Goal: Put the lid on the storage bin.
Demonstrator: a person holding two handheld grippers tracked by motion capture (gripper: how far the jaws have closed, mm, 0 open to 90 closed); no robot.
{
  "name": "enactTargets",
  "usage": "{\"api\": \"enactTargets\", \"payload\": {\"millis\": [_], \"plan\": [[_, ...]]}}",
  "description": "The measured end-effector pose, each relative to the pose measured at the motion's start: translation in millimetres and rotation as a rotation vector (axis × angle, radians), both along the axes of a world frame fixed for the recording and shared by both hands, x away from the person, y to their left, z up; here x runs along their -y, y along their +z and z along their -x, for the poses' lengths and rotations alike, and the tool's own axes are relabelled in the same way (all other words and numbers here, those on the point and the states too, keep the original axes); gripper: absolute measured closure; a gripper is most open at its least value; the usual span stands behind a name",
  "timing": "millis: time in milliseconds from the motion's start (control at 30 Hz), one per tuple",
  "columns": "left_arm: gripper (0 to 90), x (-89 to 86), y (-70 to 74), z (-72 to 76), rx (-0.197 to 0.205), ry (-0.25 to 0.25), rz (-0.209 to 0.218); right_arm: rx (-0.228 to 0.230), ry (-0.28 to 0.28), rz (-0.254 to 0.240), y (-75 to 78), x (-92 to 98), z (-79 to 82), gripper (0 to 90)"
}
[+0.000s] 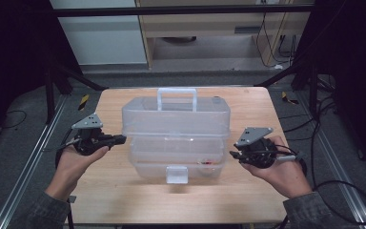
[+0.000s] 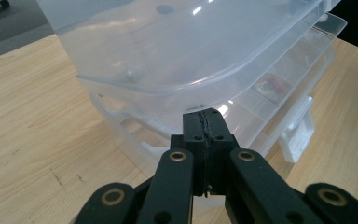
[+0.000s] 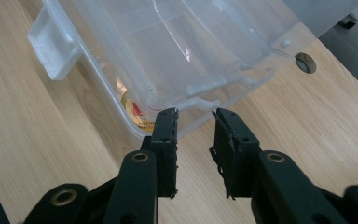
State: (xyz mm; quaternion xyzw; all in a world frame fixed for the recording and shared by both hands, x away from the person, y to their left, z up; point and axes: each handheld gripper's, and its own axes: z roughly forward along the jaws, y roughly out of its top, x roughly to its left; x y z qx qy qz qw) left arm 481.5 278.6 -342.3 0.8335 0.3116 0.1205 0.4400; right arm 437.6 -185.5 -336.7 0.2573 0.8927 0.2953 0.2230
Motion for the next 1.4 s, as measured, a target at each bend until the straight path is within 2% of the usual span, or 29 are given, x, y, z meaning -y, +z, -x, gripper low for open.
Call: {"api": "enactTargets", "payload": {"millis": [100, 733, 1100, 1400], "plan": [[89.3, -0.5, -1.8, 1.2, 0.001, -0.002, -0.003, -0.003, 0.000, 0.002, -1.4, 1.2, 0.3, 72.9], [89.2, -3.0, -15.9, 9.6, -0.015, -0.010, -0.024, -0.025, -0.035, -0.010, -11.2, 14.0, 0.0, 72.3], [89.2, -7.5, -24.4, 9.4, -0.029, 0.005, -0.006, -0.032, -0.041, -0.015, -14.5, 16.5, 0.4, 72.0], [88.8, -8.0, -29.9, 10.8, -0.037, 0.003, -0.009, -0.036, -0.048, -0.013, -16.7, 18.9, 0.9, 72.0]]}}
